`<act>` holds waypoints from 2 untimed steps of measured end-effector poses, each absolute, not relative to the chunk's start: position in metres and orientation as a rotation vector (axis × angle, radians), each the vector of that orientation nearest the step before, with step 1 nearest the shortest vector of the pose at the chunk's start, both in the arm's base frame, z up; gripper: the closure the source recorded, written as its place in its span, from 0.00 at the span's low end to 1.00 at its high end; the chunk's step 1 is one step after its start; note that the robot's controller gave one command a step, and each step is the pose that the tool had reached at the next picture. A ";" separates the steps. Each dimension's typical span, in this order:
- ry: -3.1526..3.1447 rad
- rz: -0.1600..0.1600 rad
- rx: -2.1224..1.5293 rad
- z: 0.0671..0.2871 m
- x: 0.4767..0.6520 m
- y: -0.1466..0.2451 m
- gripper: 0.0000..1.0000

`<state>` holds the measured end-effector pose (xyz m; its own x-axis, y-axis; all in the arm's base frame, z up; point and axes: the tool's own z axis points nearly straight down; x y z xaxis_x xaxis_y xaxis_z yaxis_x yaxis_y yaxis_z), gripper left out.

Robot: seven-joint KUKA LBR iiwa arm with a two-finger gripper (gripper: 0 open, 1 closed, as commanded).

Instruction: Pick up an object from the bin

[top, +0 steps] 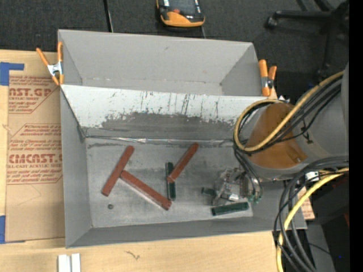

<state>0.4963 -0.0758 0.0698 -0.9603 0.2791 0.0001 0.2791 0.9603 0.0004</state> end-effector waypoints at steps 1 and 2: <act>-3.110 -0.001 -0.443 0.070 0.496 -0.076 1.00; -3.106 -0.001 -0.442 0.073 0.495 -0.076 1.00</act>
Offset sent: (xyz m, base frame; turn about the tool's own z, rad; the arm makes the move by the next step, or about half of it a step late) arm 0.0000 -0.0002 0.0550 0.0000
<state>0.4951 -0.0756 0.0732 -0.9602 0.2791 0.0045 0.2791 0.9603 0.0000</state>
